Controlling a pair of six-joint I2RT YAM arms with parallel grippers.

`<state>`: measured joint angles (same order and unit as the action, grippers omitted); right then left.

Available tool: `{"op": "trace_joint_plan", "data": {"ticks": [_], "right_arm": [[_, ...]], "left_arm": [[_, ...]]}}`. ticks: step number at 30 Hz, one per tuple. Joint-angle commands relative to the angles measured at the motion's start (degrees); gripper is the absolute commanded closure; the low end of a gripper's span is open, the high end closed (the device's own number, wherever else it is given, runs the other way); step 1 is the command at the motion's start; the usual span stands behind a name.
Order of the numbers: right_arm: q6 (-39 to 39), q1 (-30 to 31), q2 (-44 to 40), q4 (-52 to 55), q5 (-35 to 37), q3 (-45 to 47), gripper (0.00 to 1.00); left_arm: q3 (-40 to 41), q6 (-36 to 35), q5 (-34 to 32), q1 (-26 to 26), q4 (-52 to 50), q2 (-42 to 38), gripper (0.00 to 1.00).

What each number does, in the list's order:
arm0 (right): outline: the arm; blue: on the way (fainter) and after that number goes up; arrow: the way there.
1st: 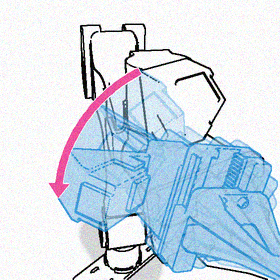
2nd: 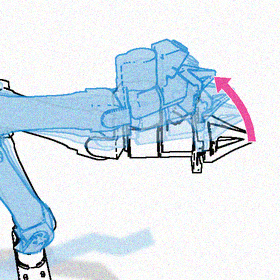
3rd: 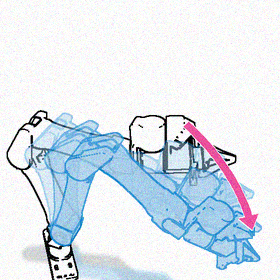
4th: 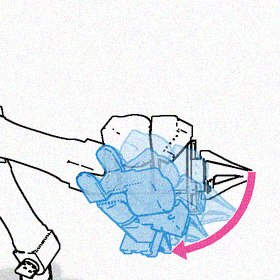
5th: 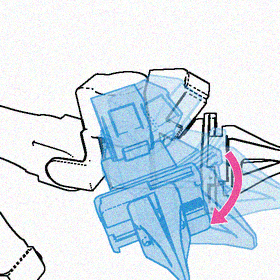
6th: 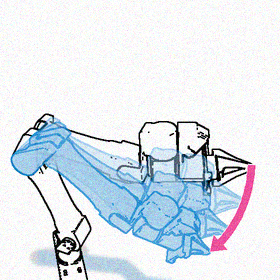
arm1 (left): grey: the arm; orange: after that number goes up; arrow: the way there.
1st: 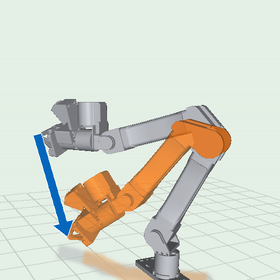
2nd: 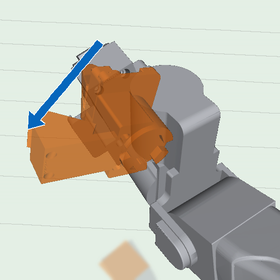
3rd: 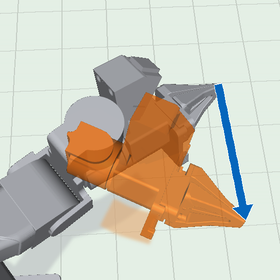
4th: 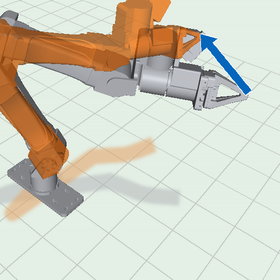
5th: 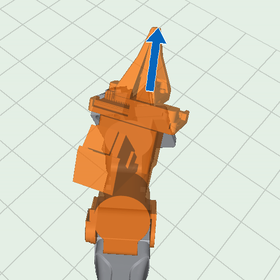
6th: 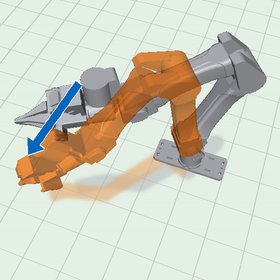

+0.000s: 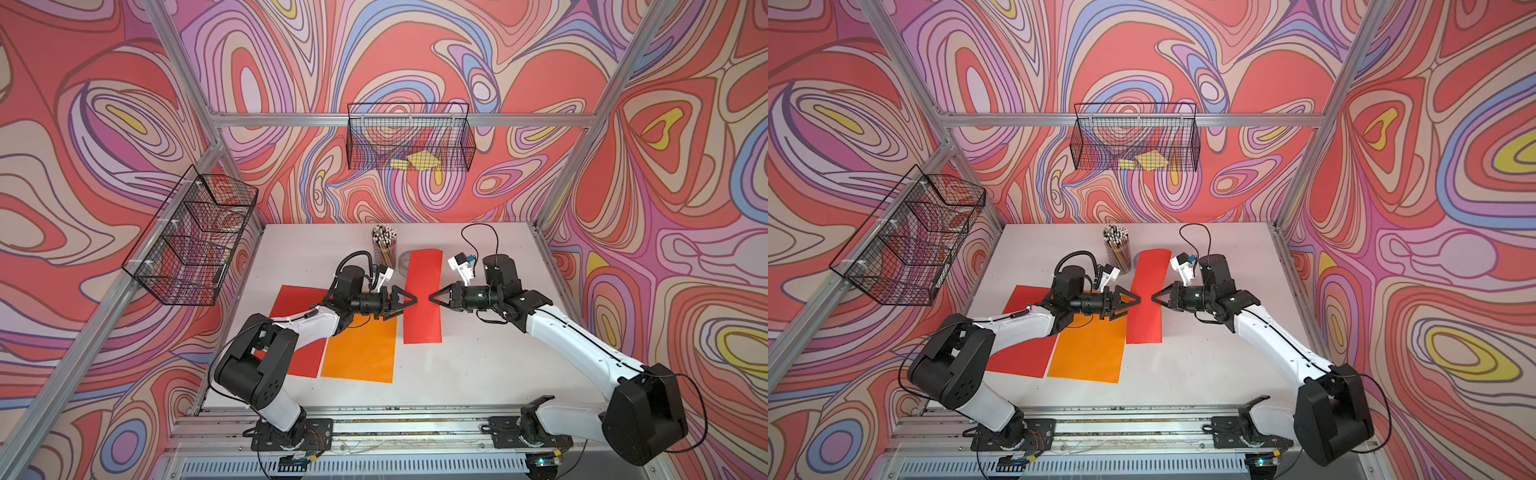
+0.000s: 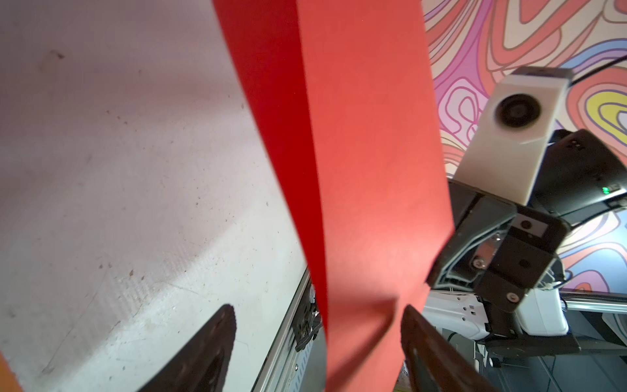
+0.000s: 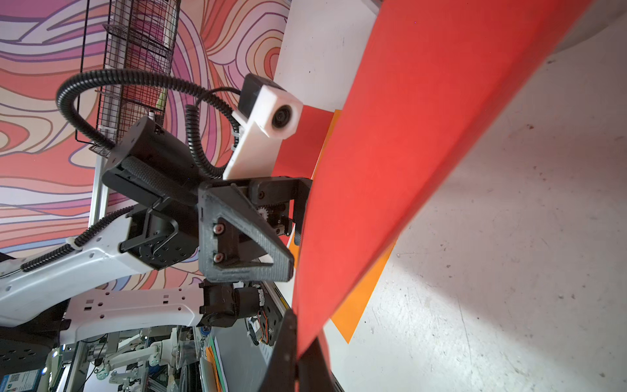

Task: Fold the rectangular paper in half along the long edge
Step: Pick up the paper from the center of the board.

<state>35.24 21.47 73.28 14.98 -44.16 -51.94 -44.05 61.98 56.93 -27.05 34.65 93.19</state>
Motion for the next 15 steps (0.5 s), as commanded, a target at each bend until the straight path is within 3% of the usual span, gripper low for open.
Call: {"op": "trace_joint_plan", "data": {"ticks": [1,4,13,15], "right_arm": [[0.1,0.0,-0.1,-0.8,-1.0,-1.2,1.00],[-0.4,-0.1,-0.9,0.4,-0.4,-1.0,1.00],[-1.0,0.0,-2.1,1.6,0.2,-0.2,1.00],[-1.4,-0.1,-1.8,2.0,-0.5,-0.1,1.00]], "left_arm": [[1.1,14.6,2.1,0.0,24.7,4.3,0.22],[0.9,24.2,2.1,-0.1,40.9,10.2,0.28],[0.5,23.3,1.9,-0.1,40.2,10.3,0.43],[0.2,23.6,1.7,-0.1,40.2,10.6,0.50]]}}
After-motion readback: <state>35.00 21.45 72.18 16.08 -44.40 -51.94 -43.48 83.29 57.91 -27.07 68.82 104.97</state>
